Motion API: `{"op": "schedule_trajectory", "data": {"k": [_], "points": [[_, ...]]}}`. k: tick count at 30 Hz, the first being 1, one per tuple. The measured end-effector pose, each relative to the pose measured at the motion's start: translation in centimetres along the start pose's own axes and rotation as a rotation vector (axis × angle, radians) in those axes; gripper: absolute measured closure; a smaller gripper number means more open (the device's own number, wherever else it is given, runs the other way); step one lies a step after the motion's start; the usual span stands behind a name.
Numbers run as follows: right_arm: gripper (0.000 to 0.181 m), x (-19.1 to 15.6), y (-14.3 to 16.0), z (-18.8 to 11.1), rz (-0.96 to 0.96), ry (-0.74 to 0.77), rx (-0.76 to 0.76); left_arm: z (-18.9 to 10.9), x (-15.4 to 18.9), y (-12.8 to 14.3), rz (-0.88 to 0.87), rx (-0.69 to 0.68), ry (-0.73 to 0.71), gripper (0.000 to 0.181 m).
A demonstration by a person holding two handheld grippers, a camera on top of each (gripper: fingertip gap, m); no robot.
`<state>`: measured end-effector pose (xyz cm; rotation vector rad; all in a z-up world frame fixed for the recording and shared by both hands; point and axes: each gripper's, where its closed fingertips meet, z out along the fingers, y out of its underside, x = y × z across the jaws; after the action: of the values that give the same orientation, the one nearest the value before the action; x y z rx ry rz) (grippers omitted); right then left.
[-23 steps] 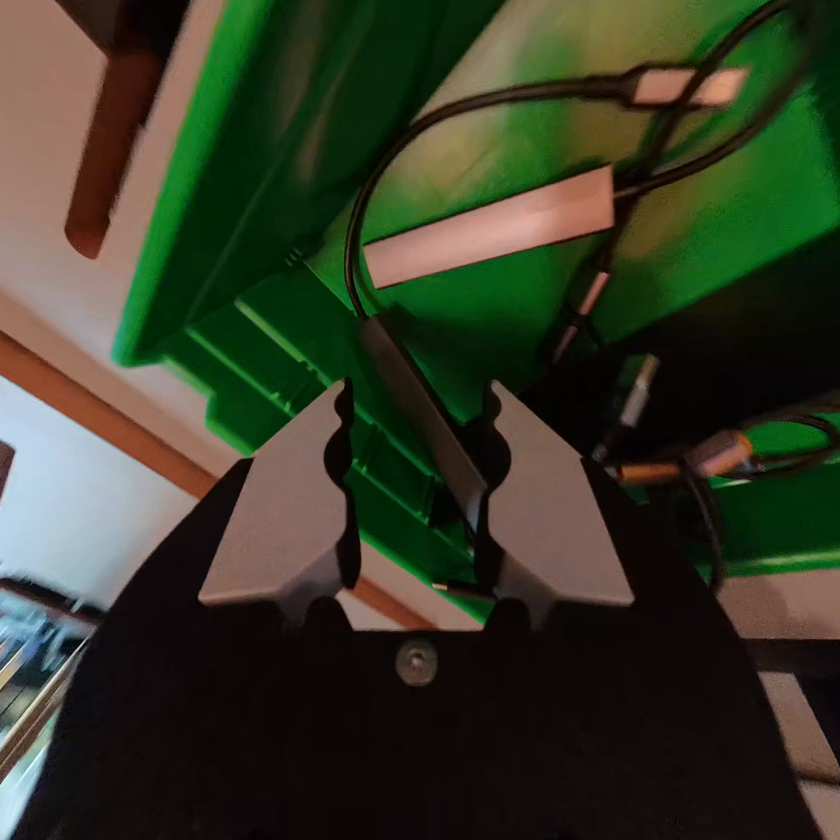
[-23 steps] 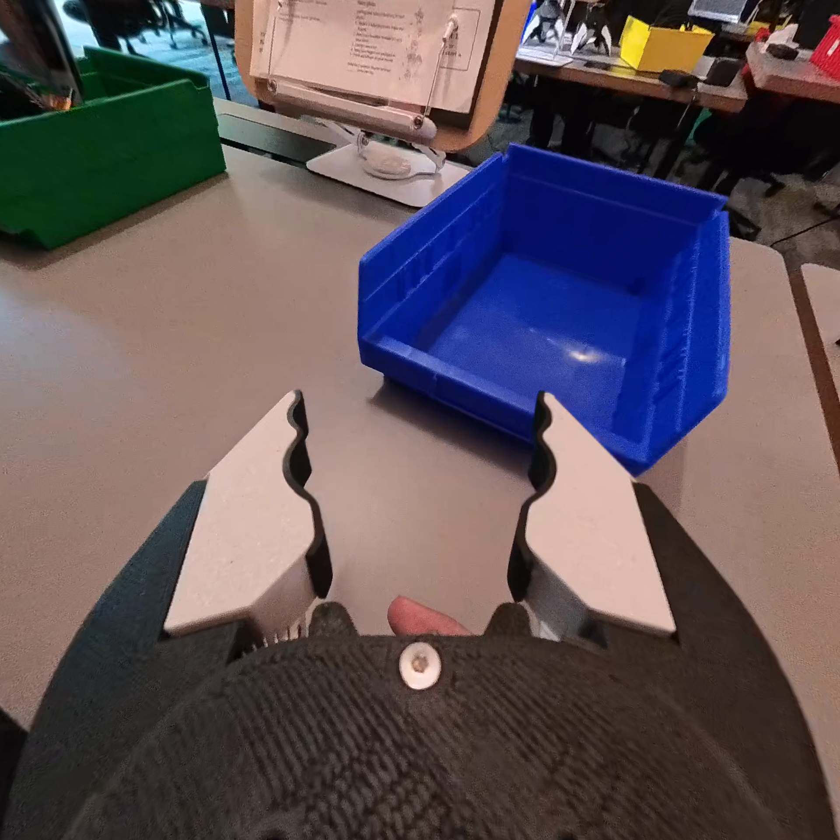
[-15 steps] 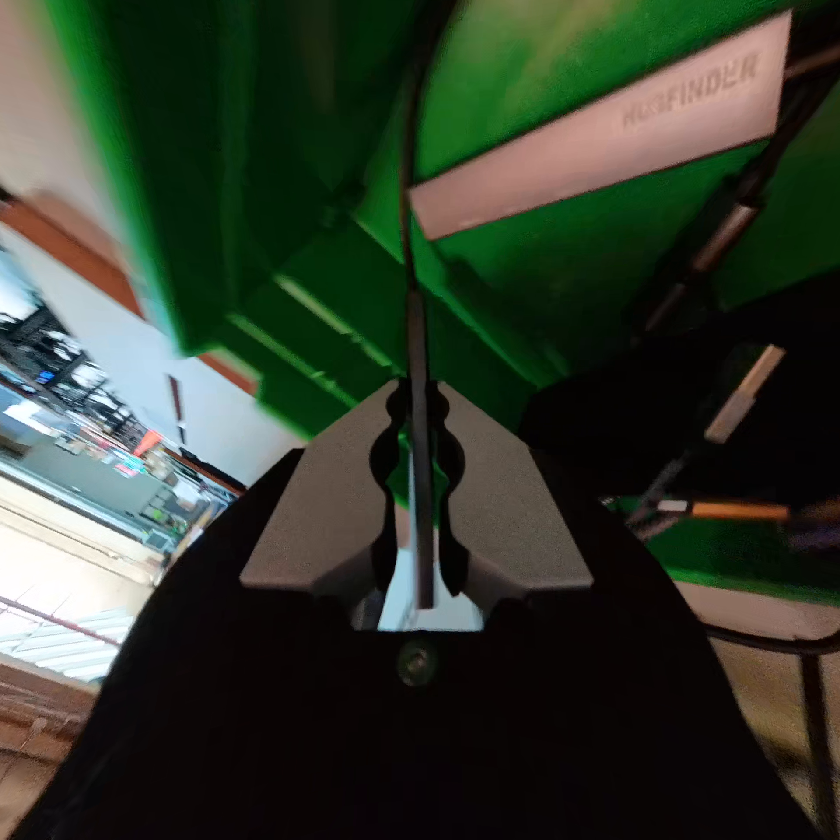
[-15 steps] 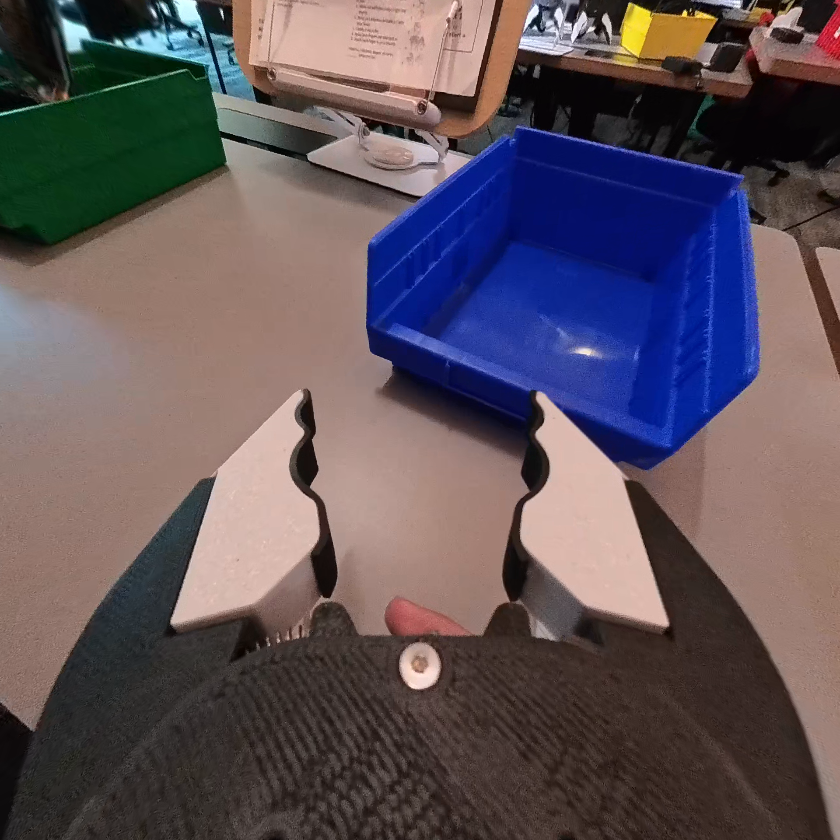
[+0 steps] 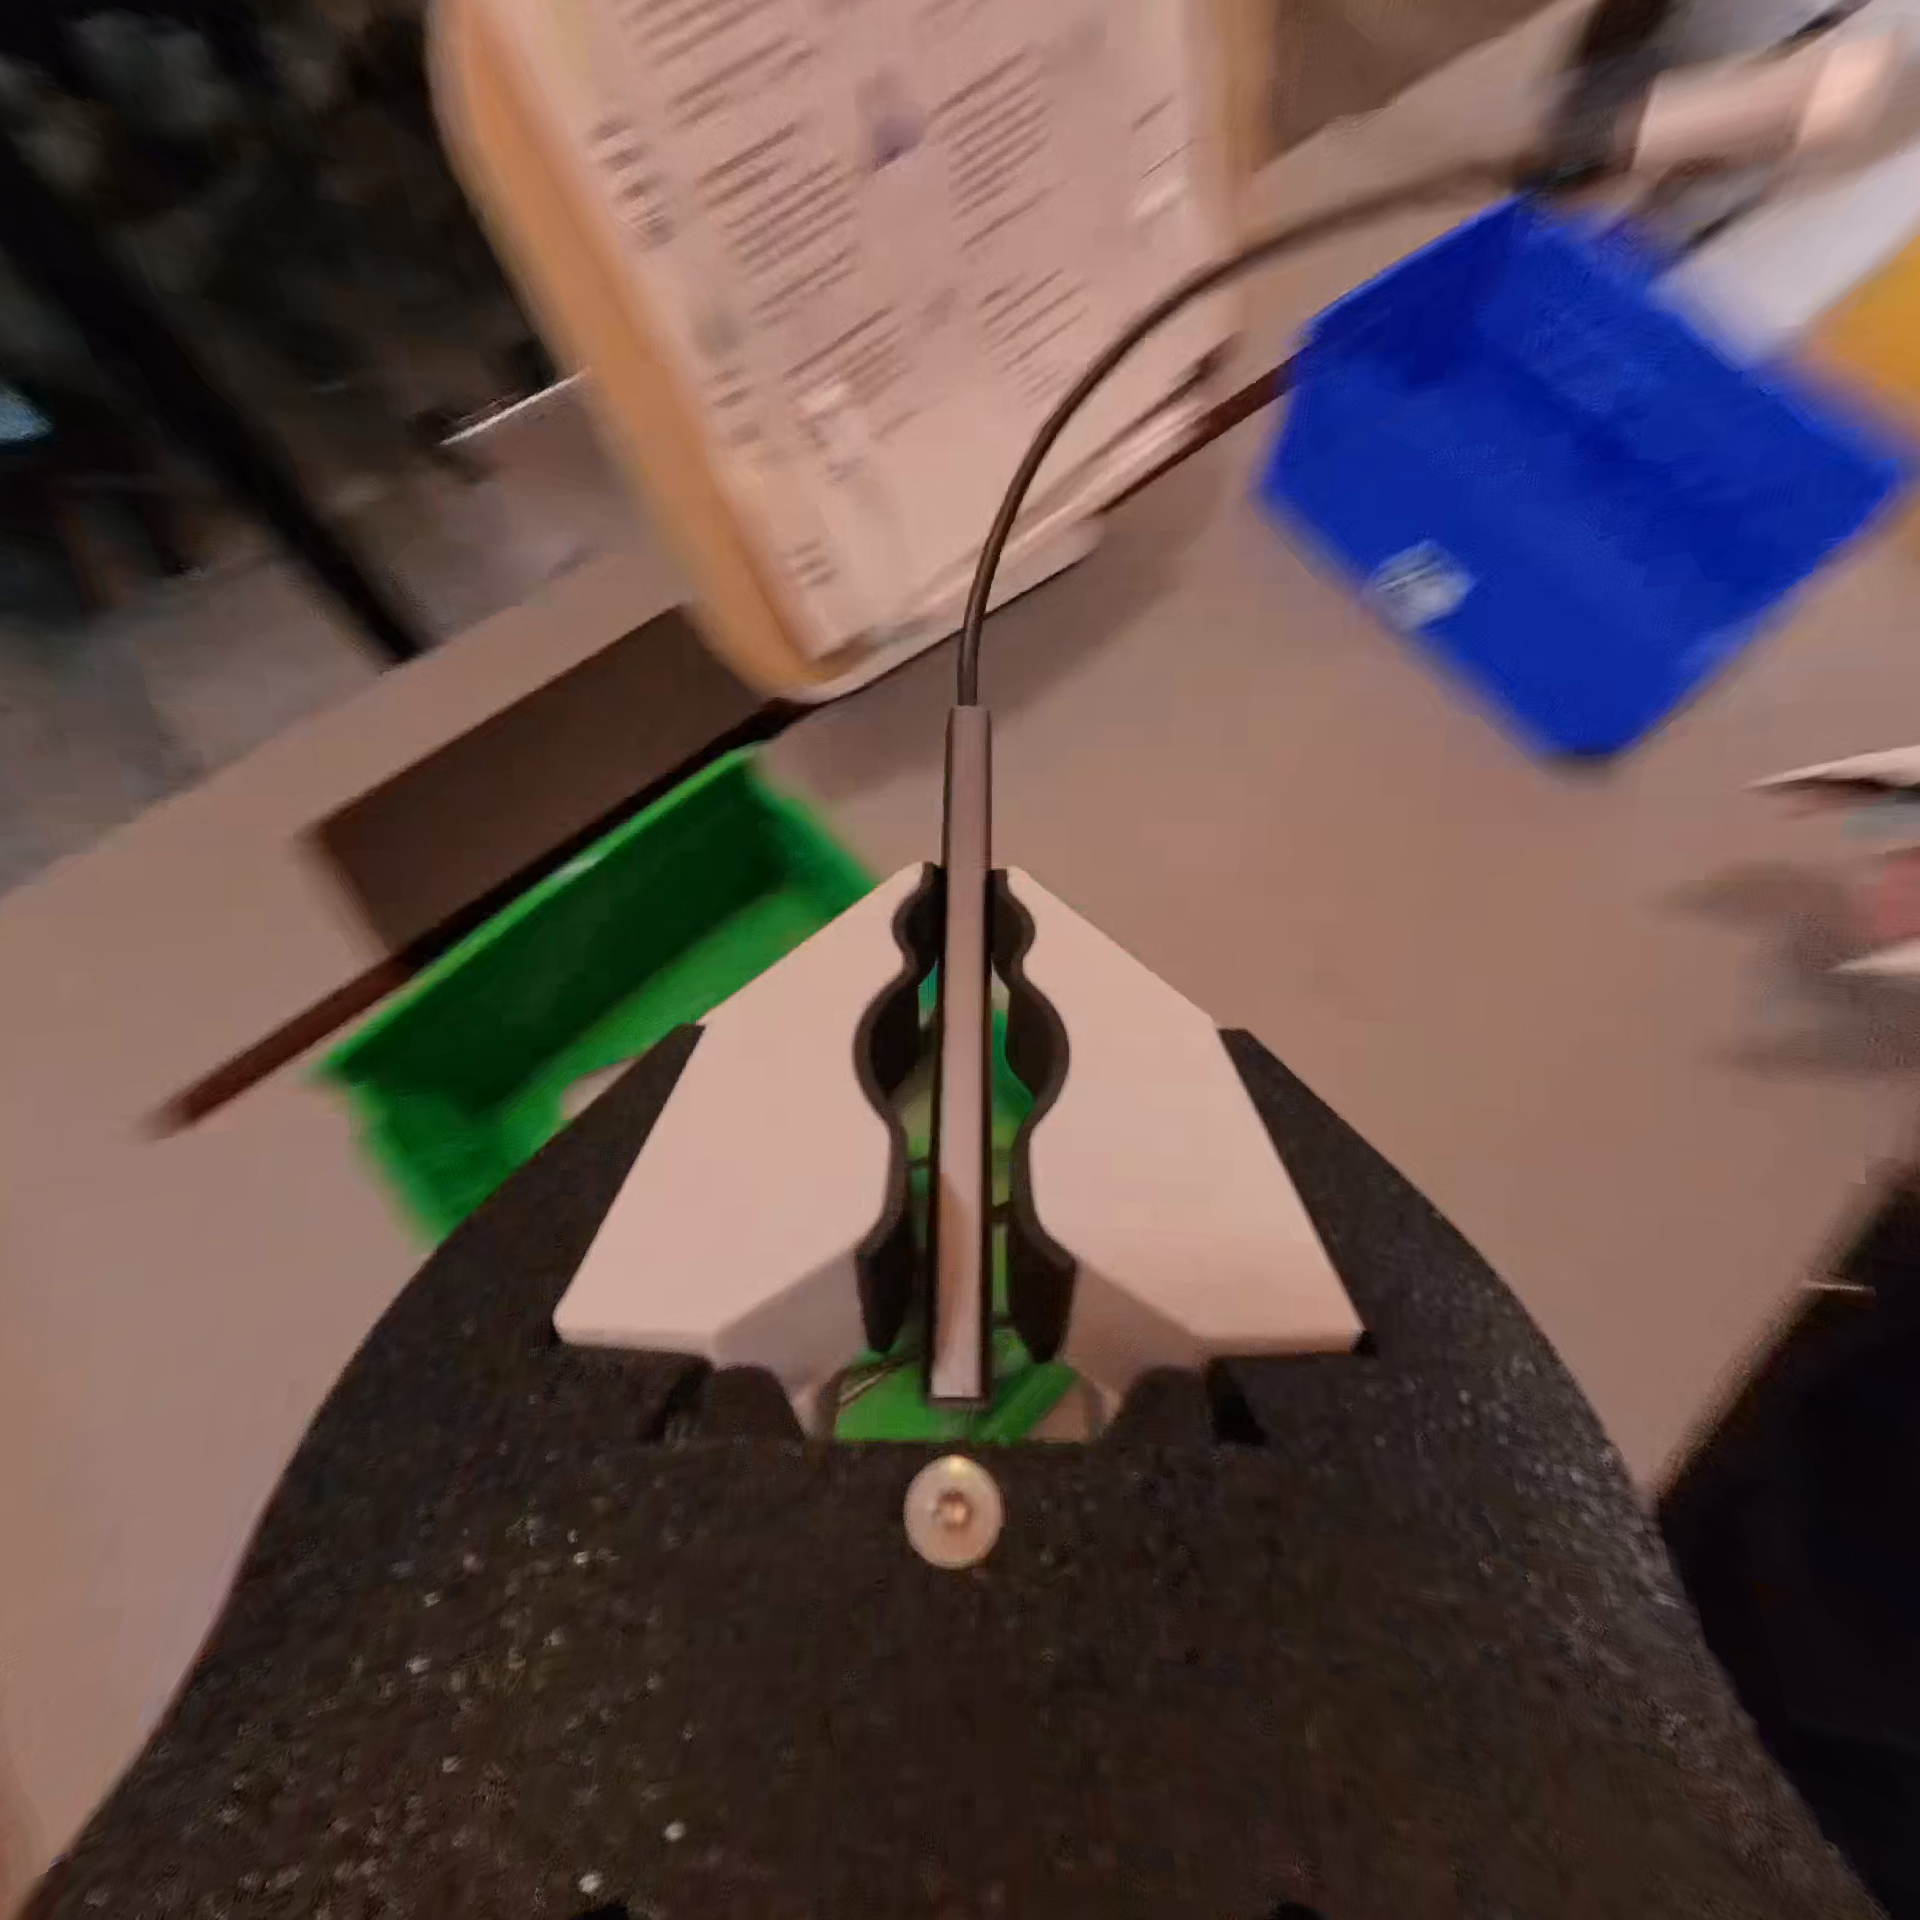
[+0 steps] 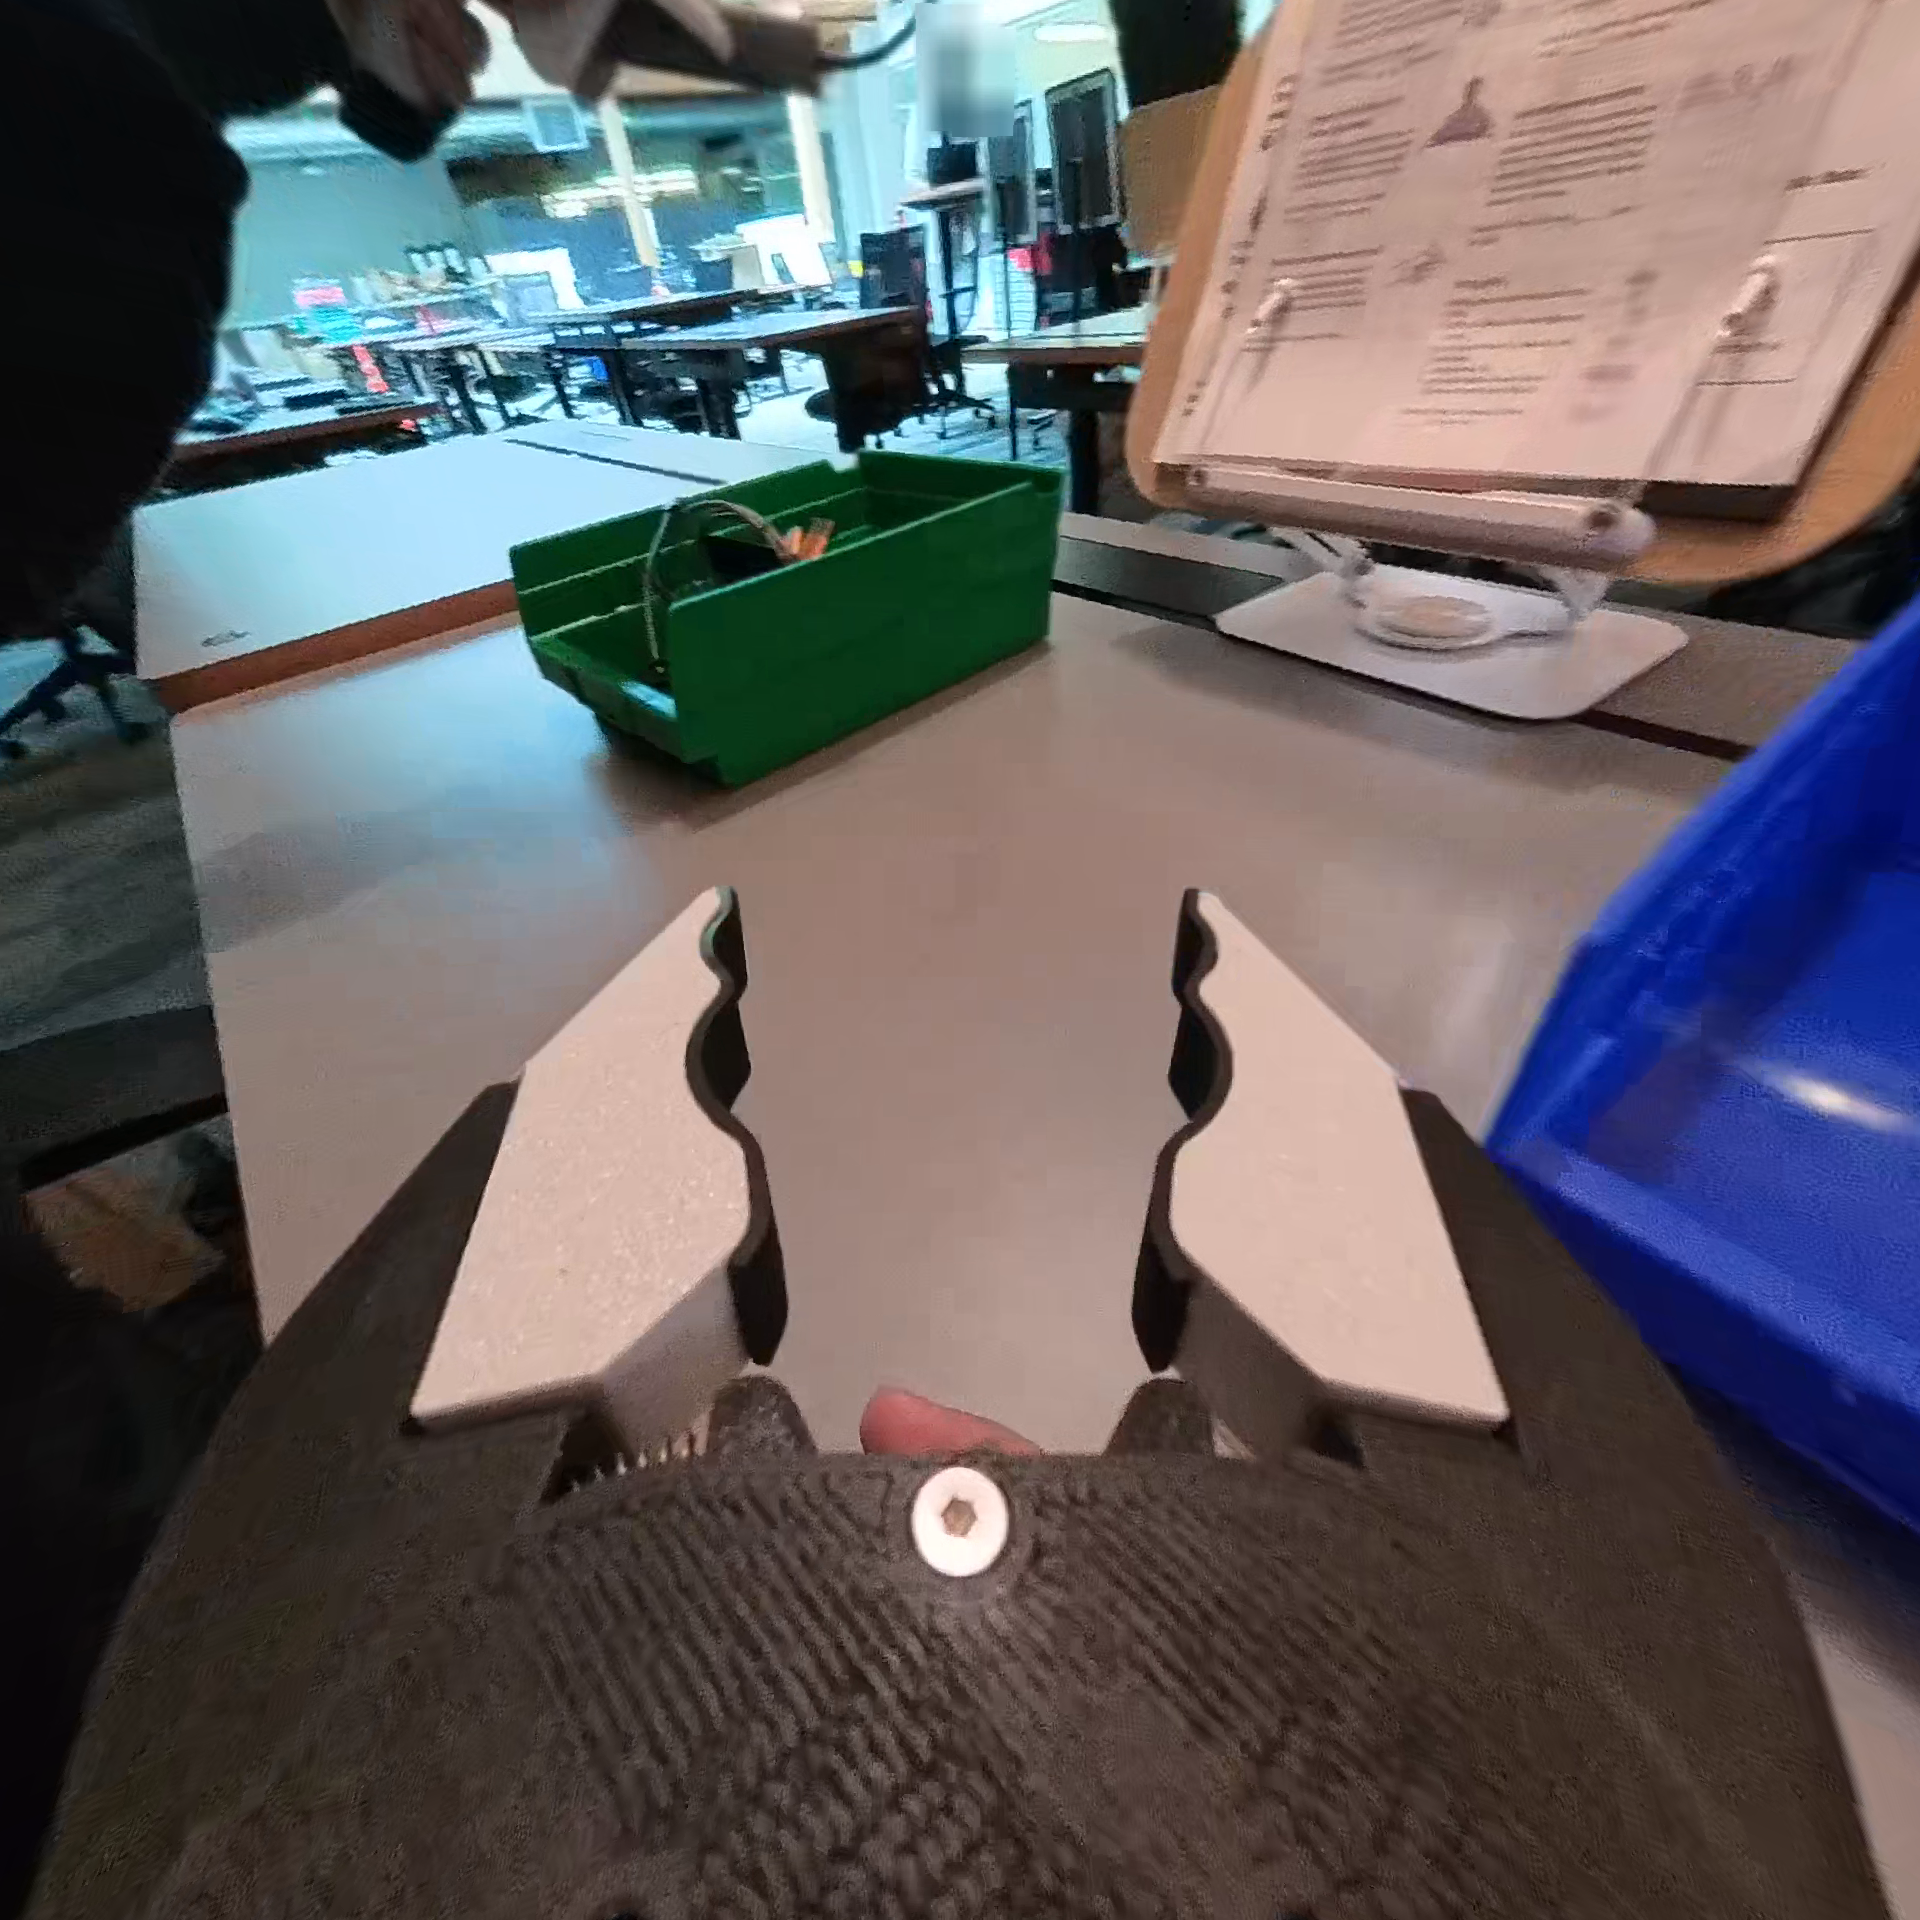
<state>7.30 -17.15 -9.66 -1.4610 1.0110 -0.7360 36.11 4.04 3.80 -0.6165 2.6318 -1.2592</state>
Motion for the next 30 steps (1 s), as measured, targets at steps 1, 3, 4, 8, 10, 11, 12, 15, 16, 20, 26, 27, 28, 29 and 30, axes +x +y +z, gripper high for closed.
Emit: {"op": "schedule_trajectory", "data": {"k": [1, 3, 4, 8, 10, 11, 12, 15, 16, 20, 26, 27, 28, 29, 30], "points": [[0.099, -0.8, -0.1, 0.9, -0.003, -0.030, 0.004, 0.1, 2.7, -0.3, -0.048, 0.059, 0.133, 0.174], [0.098, -2.3, -0.5, 2.6, 0.021, -0.080, 0.029, 0.6, 8.6, -0.1, -0.164, 0.143, 0.435, 0.174], [0.099, -2.8, -0.8, 3.1, 0.051, -0.102, 0.050, 1.1, 11.3, 0.4, -0.222, 0.168, 0.578, 0.174], [0.103, -3.7, -3.3, 4.2, 0.250, -0.193, 0.192, 4.1, 21.9, 4.2, -0.467, 0.197, 1.074, 0.174], [0.104, -3.5, -4.4, 4.0, 0.397, -0.246, 0.264, 6.0, 26.1, 6.5, -0.593, 0.167, 1.246, 0.174], [0.109, -3.4, -4.6, 3.8, 0.463, -0.269, 0.285, 7.0, 27.7, 7.6, -0.655, 0.148, 1.302, 0.174], [0.117, -3.1, -4.3, 3.7, 0.513, -0.277, 0.293, 7.9, 29.0, 8.5, -0.700, 0.131, 1.345, 0.174], [0.125, -2.8, -1.9, 3.8, 0.596, -0.275, 0.219, 9.8, 31.4, 10.2, -0.776, 0.086, 1.400, 0.174], [0.130, -3.0, -1.4, 3.7, 0.609, -0.291, 0.198, 10.4, 31.8, 10.6, -0.771, 0.063, 1.389, 0.174], [0.169, -3.7, -0.5, 3.3, 0.628, -0.356, 0.193, 11.8, 32.3, 11.7, -0.707, 0.003, 1.303, 0.174], [0.173, -2.9, -0.2, 4.0, 0.897, -0.393, 0.305, 12.5, 30.6, 10.9, -0.469, 0.145, 1.035, 0.174], [0.173, -2.6, -0.2, 4.0, 0.970, -0.386, 0.341, 12.4, 29.9, 10.2, -0.443, 0.199, 0.982, 0.172], [0.173, -2.2, -0.1, 4.1, 1.038, -0.373, 0.373, 12.0, 29.1, 9.5, -0.404, 0.271, 0.927, 0.169], [0.173, -1.7, 0.1, 4.1, 1.095, -0.350, 0.397, 11.4, 28.2, 8.8, -0.354, 0.351, 0.861, 0.162], [0.173, -1.2, 0.4, 4.0, 1.142, -0.327, 0.413, 10.6, 27.2, 8.2, -0.293, 0.431, 0.785, 0.153]]}}
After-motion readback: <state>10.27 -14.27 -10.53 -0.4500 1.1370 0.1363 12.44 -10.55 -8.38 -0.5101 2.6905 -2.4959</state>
